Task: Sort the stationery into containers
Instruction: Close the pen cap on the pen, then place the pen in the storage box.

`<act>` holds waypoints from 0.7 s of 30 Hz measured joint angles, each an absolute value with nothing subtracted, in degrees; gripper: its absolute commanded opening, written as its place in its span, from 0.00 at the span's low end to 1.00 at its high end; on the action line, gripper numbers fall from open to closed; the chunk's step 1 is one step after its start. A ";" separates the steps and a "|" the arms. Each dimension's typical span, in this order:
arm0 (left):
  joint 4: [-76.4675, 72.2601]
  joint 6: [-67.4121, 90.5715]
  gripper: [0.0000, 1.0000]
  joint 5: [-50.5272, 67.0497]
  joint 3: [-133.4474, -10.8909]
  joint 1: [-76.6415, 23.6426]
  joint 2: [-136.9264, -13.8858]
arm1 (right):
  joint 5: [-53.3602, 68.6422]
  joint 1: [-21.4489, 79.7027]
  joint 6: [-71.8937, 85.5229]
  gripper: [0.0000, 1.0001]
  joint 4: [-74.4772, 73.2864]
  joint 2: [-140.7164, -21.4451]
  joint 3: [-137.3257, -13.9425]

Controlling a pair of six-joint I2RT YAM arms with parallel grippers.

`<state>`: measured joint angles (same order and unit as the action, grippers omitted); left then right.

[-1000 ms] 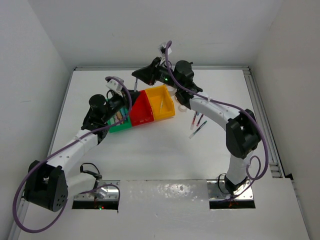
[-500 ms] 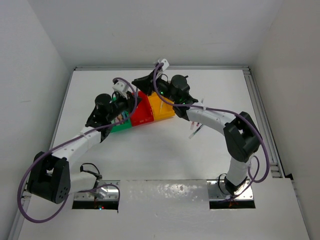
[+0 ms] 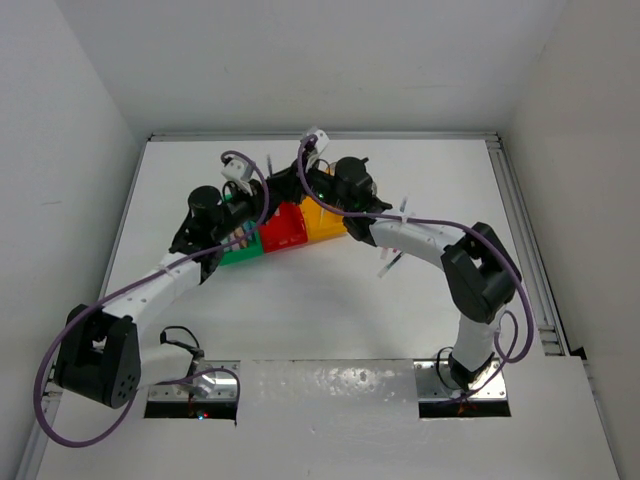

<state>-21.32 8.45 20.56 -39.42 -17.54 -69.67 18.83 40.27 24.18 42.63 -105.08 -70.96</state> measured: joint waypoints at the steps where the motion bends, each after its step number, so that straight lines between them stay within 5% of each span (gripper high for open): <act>1: -24.21 9.54 0.00 20.38 -39.62 -17.45 -69.58 | 20.23 40.27 24.97 0.21 40.38 -105.27 -70.59; 5: -23.57 11.99 0.00 20.78 -39.97 -16.69 -68.90 | 20.93 39.83 28.14 0.28 41.45 -106.65 -70.54; 12: -23.70 14.55 0.00 21.47 -39.94 -16.95 -68.88 | 22.57 39.51 30.41 0.00 41.12 -106.59 -70.87; 15: -23.75 15.29 0.01 21.52 -39.94 -16.95 -68.88 | 22.68 39.46 30.55 0.00 41.04 -106.56 -70.87; 17: -23.75 15.40 0.25 21.65 -39.94 -16.95 -68.88 | 22.83 39.27 31.11 0.00 40.97 -106.56 -70.89; 18: -23.79 15.44 0.59 21.91 -39.94 -16.97 -68.88 | 22.68 39.00 31.38 0.00 40.49 -106.54 -71.05; 20: -23.81 14.85 0.99 22.50 -39.92 -16.95 -68.29 | 21.93 37.98 31.81 0.00 38.48 -106.54 -71.42; 21: -24.01 14.48 1.00 22.94 -39.90 -16.95 -67.77 | 21.71 36.93 31.99 0.00 36.45 -106.54 -71.85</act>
<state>-24.01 14.48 22.94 -39.90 -16.95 -67.77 21.71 36.93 31.99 36.45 -106.54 -71.85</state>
